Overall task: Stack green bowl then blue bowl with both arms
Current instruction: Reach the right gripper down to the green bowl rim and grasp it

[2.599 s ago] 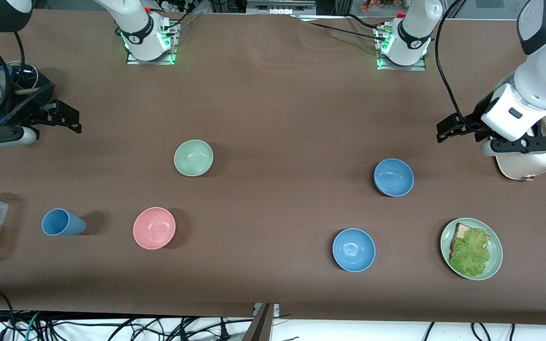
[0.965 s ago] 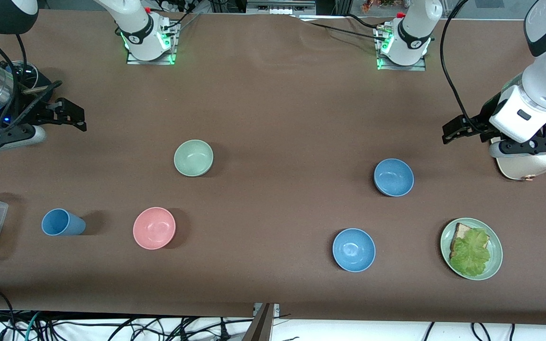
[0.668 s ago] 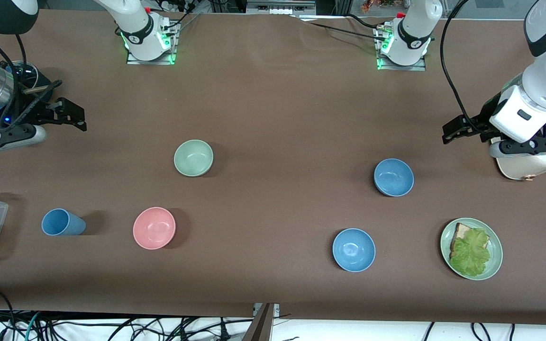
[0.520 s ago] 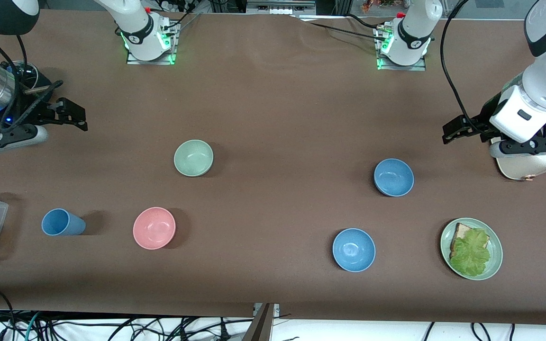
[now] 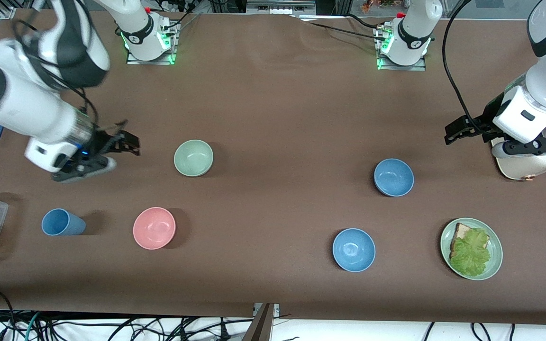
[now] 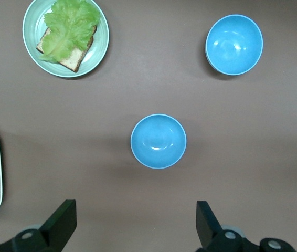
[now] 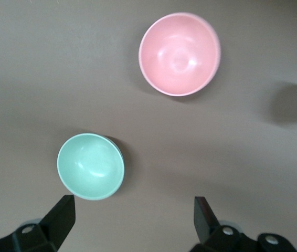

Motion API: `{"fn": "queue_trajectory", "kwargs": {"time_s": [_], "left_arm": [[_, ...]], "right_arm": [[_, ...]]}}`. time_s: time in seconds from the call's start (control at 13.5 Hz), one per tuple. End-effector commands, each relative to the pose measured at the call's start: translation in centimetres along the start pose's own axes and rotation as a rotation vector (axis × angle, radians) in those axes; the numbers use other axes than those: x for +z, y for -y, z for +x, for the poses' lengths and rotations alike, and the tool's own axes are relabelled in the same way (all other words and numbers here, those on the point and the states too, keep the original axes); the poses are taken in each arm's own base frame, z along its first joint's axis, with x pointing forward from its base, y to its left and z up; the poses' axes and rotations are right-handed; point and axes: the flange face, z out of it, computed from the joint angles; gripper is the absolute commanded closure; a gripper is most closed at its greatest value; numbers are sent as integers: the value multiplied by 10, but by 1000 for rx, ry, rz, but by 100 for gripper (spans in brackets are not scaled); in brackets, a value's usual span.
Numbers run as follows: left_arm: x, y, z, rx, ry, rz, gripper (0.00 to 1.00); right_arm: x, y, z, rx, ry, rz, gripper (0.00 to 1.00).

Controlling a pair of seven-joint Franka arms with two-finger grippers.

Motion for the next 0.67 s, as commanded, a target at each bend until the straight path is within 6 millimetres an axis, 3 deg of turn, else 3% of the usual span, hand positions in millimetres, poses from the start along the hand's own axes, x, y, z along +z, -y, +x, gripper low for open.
{"fn": "queue_trajectory", "kwargs": {"time_s": [0.0, 0.15, 0.3, 0.45, 0.59], "left_arm": [[-6, 2, 4, 12, 2, 17, 0], [-6, 4, 4, 9, 2, 17, 0], [-6, 4, 4, 9, 2, 17, 0], [-6, 4, 4, 9, 2, 17, 0], [-6, 5, 4, 7, 3, 18, 0]], "right_arm": [[52, 26, 12, 46, 19, 3, 0], [97, 31, 16, 83, 36, -4, 0], [131, 30, 1, 94, 16, -7, 0], [156, 47, -16, 113, 7, -2, 0], [175, 44, -27, 131, 6, -5, 0]]}}
